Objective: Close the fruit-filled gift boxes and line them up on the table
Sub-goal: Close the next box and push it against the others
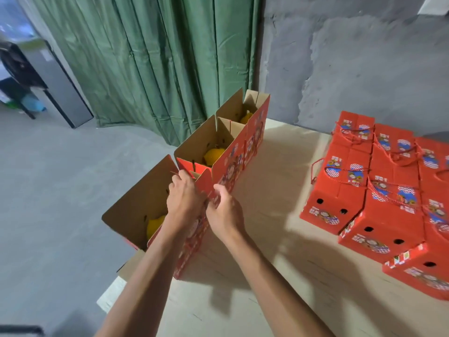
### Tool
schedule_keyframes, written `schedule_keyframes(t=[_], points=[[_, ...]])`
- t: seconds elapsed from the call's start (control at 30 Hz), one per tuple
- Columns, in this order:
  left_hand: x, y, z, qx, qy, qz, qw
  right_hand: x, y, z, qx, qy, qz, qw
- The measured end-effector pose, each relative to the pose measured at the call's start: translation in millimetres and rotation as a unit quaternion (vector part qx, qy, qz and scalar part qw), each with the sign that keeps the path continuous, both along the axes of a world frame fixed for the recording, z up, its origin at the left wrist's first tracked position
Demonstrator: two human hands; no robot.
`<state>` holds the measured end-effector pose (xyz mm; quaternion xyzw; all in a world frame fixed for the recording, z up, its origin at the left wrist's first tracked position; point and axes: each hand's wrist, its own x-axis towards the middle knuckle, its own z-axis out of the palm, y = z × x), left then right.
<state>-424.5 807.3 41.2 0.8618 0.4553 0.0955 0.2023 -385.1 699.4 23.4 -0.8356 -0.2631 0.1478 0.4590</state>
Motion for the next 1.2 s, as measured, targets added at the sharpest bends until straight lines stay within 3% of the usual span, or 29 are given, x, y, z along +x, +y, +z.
schedule_keyframes(t=[0.13,0.53,0.63,0.7,0.83,1.0,1.2], points=[[-13.8,3.4,-17.9,0.025,0.051,-0.033,0.998,-9.2,6.2,-8.0,-0.006,0.016,-0.009,1.0],[-47.8,-25.7,-32.6,0.01,0.065,-0.131,0.989,-1.2,-8.1,-13.4,-0.011,0.015,-0.075,0.997],[-57.0,-50.1,-33.7,0.027,0.06,-0.172,0.983,9.6,-20.7,-11.1,-0.09,0.002,-0.086,0.992],[-65.1,-68.6,-33.5,0.037,0.044,-0.216,0.975,13.4,-32.0,-10.7,-0.179,-0.078,-0.081,0.977],[-76.3,-101.5,-34.9,0.022,-0.018,-0.312,0.95,24.9,-54.3,-6.5,-0.264,-0.2,-0.063,0.942],[-73.6,-164.5,-34.8,0.032,-0.037,-0.388,0.921,36.7,-120.3,-14.2,-0.342,-0.196,-0.063,0.917],[-53.5,-265.2,-40.7,0.048,-0.049,-0.48,0.875,44.6,-254.7,-20.3,-0.405,-0.177,-0.127,0.888]])
